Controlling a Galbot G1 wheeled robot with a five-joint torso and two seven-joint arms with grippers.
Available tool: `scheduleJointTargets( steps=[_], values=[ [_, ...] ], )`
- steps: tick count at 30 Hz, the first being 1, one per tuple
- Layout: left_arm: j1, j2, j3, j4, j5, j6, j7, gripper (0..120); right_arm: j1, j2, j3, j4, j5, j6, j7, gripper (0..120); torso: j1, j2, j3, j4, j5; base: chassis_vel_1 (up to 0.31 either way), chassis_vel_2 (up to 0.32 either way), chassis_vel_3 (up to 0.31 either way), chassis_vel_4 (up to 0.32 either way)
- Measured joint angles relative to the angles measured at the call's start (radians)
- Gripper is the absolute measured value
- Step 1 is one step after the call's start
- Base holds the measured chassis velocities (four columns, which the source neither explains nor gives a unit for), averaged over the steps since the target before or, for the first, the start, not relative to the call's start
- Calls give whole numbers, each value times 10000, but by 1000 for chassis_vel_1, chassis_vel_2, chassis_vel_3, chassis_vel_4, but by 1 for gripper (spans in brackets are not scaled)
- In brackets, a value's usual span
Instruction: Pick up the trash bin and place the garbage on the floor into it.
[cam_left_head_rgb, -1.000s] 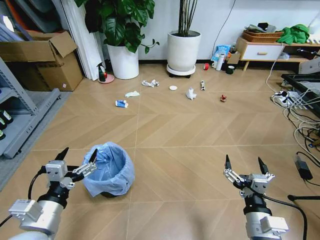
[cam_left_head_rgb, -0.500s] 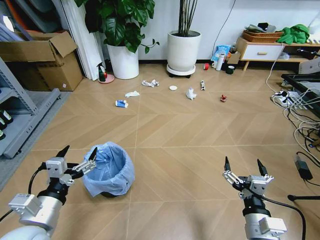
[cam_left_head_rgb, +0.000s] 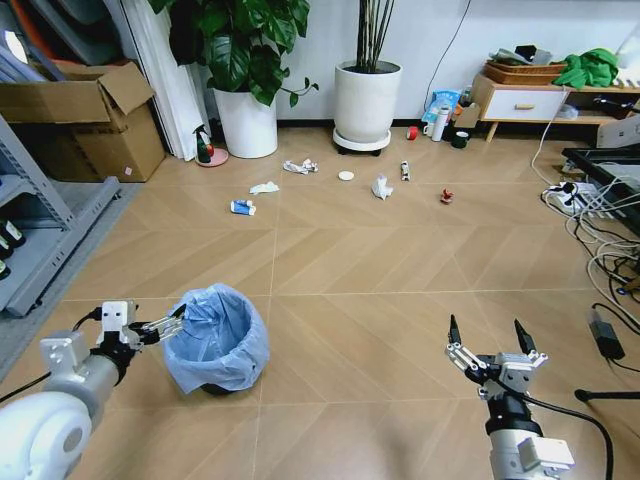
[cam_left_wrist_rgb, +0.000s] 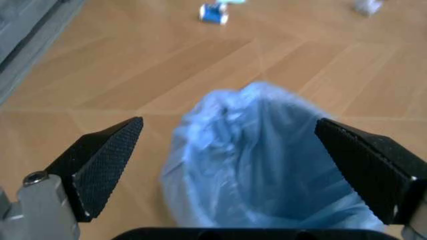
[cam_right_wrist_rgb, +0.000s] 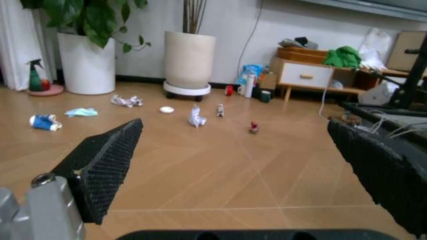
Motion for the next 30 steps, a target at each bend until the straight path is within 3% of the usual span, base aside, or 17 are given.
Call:
scheduleJointTargets(
  steps=[5, 12, 24, 30],
  values=[
    [-374, 310, 115, 645, -438, 158, -140, 100, 107, -308, -124, -181, 110, -65, -17, 100, 0, 0, 0, 1, 1, 0, 0, 0, 0],
    [-1516, 749, 1413, 1810, -654, 298, -28, 100, 75, -201, -125, -264, 87, -69, -18, 100, 0, 0, 0, -1, -2, 0, 0, 0, 0],
    [-4043, 872, 3372, 4491, -672, 511, 353, 100, 93, -199, 6, -359, 146, -123, 44, 100, 0, 0, 0, -2, -2, 0, 0, 0, 0],
    [-4611, 732, 3732, 5442, -623, 593, 406, 100, 120, -208, 68, -362, 245, -163, 110, 100, 0, 0, 0, -2, 0, 0, 0, 0, 0]
  ],
)
